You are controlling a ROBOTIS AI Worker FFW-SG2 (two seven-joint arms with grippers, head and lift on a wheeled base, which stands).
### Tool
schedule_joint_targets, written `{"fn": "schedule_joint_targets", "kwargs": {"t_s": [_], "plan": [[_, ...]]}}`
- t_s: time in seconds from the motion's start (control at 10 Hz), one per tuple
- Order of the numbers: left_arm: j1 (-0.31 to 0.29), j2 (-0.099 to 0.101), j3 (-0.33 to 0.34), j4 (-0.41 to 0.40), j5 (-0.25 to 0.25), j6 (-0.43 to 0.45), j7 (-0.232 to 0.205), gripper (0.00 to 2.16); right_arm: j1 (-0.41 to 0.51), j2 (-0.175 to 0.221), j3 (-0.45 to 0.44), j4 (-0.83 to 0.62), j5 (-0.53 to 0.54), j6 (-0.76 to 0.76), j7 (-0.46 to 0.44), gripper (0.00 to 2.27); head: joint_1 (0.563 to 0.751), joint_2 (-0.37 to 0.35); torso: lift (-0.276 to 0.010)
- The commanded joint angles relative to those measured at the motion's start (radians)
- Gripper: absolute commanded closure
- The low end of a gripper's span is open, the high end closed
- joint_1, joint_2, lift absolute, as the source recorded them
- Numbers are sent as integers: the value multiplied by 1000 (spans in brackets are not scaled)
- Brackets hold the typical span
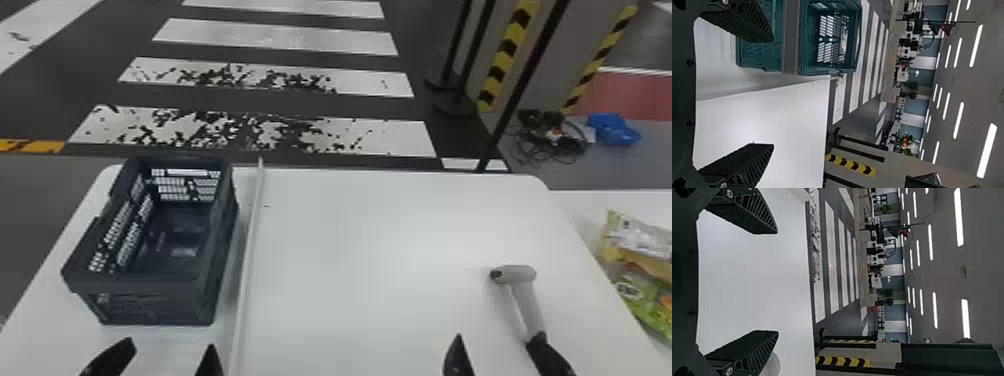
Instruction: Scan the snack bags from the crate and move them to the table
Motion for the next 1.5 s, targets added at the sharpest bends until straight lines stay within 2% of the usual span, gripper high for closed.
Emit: {"fn": "schedule_joint_targets", "kwargs": {"t_s": [0.0, 0.1, 0.3, 0.8, 0.9, 1.4], "plan": [[2, -2, -10, 13, -4, -50, -2, 39, 10, -2, 17, 8, 19, -30, -2, 83, 695, -86, -95], [-2, -2, -20, 22, -14, -77, -5, 39, 10, -2, 20, 26, 30, -76, -6, 83, 695, -78, -95], [-7, -2, -35, 26, -27, -74, -4, 39, 27, -2, 21, 40, 30, -150, -6, 83, 695, -81, -95], [-4, 0, -35, 37, -39, -120, 7, 39, 37, -5, 34, 58, 48, -208, -11, 83, 695, -78, -95], [-4, 1, -43, 36, -51, -120, 7, 39, 37, -5, 34, 58, 48, -211, -11, 83, 695, -77, -95], [-7, 6, -43, 37, -51, -120, 10, 39, 46, -5, 35, 63, 62, -251, -16, 83, 695, -86, -95]]}}
